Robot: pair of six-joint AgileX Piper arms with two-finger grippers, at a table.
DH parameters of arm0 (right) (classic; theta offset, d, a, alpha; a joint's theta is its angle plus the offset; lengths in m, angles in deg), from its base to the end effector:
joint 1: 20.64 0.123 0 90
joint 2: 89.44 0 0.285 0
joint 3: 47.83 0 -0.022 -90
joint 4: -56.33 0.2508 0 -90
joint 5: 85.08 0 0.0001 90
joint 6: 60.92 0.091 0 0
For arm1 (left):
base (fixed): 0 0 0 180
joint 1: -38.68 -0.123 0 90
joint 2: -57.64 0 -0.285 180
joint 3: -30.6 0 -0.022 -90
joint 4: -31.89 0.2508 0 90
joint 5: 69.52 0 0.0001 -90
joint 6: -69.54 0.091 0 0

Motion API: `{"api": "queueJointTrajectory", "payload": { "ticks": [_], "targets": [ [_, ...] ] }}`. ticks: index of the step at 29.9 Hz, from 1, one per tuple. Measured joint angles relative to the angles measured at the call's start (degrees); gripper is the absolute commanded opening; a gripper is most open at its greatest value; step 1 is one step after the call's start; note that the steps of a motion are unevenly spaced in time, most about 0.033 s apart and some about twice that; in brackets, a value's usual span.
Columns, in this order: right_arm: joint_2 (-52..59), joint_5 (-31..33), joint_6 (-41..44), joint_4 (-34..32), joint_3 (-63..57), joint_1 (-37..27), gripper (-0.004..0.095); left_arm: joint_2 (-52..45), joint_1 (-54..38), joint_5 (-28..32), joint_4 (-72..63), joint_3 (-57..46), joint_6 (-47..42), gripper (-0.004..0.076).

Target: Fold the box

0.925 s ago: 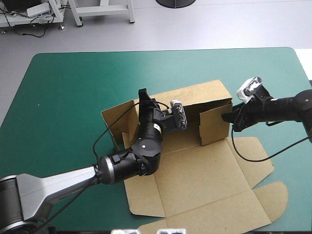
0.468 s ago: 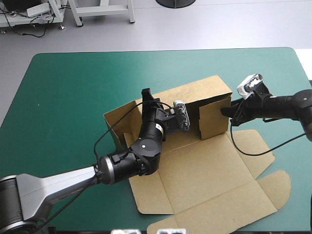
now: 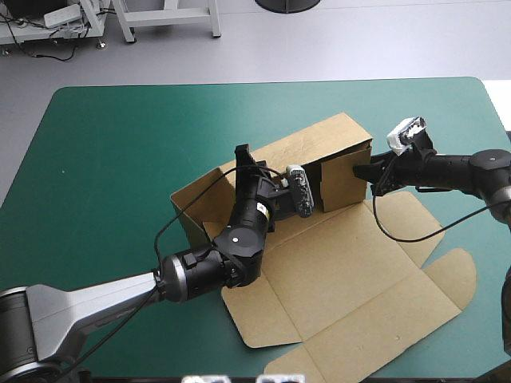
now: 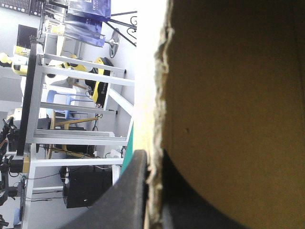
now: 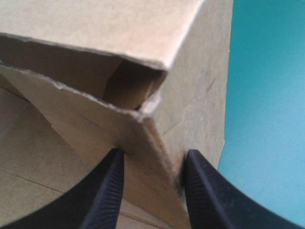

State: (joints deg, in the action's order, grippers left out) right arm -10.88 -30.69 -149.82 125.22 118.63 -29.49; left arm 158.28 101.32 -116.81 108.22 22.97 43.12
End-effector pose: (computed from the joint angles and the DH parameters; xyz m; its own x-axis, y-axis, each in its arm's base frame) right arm 0.3366 0.0175 0.2699 -0.4587 -0.2825 -0.8425 -0.7234 0.6693 0.1694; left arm 0.2192 -0.2821 0.3110 0.0607 0.9383 -0.3406 0.4208 0.2854 0.8611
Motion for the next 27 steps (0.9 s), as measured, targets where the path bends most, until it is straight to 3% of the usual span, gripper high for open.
{"api": "queueJointTrajectory", "payload": {
  "ticks": [4, 7, 23, 27],
  "targets": [
    [-0.74, -0.48, -1.88, 1.49, 0.0, 0.0, 0.0061, 0.0, 0.0, 0.18, -0.04, 0.0, 0.0, -0.0006],
    [-1.15, -2.15, -2.07, 2.77, 0.0, -0.06, 0.0009, 0.0, 0.0, 0.18, -0.23, 0.0, 0.0, -0.0006],
    [-2.17, -2.63, -2.48, 6.51, 0.06, -0.1, 0.0001, -0.09, 0.0, 1.49, -0.07, 0.09, 0.0, -0.0004],
    [-2.17, -2.58, -2.0, 6.66, 0.06, -0.1, 0.0, -0.09, 0.05, 1.22, 0.67, 0.12, -0.54, 0.005]
  ]
}}
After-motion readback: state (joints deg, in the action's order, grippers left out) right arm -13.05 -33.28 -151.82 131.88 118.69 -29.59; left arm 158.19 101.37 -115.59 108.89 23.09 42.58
